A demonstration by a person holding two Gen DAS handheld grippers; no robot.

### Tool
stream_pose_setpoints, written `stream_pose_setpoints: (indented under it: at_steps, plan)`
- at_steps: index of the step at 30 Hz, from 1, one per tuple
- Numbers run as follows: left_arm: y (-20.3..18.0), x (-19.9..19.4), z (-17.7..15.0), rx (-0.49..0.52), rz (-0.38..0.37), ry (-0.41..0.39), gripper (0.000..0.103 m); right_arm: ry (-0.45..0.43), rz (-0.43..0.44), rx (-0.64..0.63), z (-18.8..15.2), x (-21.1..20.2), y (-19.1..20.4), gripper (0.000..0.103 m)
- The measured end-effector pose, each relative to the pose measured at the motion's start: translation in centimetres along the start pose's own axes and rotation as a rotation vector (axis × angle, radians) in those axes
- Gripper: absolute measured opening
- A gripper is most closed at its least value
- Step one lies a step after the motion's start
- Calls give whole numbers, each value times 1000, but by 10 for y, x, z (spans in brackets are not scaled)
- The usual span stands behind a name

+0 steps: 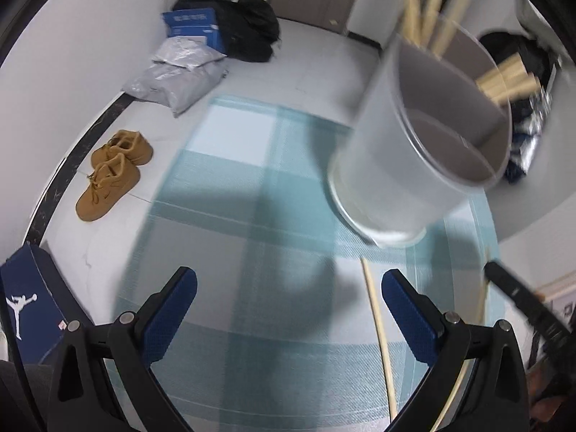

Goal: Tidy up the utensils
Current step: 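Lower the left gripper to the last chopstick and grasp it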

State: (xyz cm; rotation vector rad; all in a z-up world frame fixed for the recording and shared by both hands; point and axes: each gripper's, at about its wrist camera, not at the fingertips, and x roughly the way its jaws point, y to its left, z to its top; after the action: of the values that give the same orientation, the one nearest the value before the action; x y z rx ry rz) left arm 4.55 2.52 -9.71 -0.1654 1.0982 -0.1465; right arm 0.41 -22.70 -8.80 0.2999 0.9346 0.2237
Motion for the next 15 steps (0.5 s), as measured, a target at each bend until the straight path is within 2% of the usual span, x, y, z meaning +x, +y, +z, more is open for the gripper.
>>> stream_pose_setpoints:
  at_steps: [8,14,15]
  plan:
    - [-29,17,-7,74,25,78,98,-81,67,127,3,-21,-21,3]
    - [-36,30,-6,57,63,124,83,-123,73,138,-1,-34,-24,3]
    - [-38,30,-7,59,89,116,80,-127,76,137,-1,-37,-26,3]
